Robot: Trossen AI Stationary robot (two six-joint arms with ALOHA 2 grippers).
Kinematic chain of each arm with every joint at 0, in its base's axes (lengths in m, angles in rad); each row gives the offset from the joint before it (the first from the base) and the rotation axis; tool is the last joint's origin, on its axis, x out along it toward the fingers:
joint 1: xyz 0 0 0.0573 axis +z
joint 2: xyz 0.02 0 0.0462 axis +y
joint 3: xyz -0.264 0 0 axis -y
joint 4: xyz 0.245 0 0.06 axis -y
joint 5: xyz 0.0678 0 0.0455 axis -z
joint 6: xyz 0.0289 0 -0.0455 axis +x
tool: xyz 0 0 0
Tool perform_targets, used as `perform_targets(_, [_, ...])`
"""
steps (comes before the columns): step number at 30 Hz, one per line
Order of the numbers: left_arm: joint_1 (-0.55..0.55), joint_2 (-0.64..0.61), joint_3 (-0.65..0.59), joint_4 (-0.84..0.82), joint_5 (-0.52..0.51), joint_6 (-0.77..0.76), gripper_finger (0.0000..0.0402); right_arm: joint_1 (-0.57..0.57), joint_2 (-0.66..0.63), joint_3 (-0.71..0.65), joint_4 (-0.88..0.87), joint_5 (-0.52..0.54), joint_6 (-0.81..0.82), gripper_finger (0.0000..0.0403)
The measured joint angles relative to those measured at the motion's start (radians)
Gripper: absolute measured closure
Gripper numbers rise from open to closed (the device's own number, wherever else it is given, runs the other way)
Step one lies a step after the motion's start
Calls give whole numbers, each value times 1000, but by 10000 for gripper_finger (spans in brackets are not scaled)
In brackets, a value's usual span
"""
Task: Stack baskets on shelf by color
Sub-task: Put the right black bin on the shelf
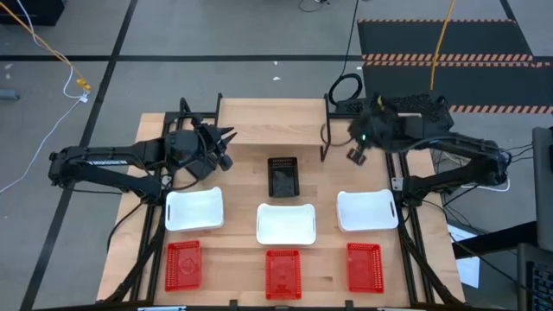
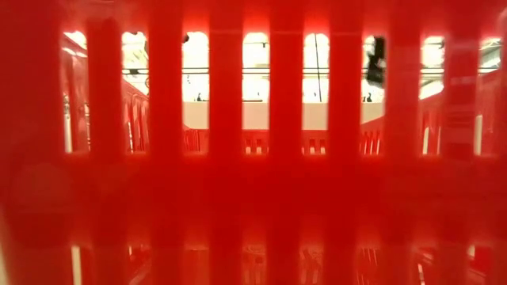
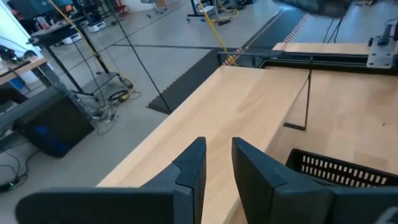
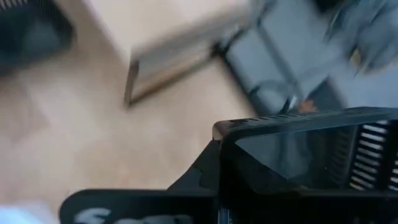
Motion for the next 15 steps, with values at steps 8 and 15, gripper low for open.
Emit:
perform_targets(8, [0, 6, 0, 8, 0, -3, 320, -63, 281, 288, 270, -243, -297, 402])
perform_targets(15, [0, 6, 0, -70, -19, -2, 321, -63, 533, 353, 177, -309, -387, 402])
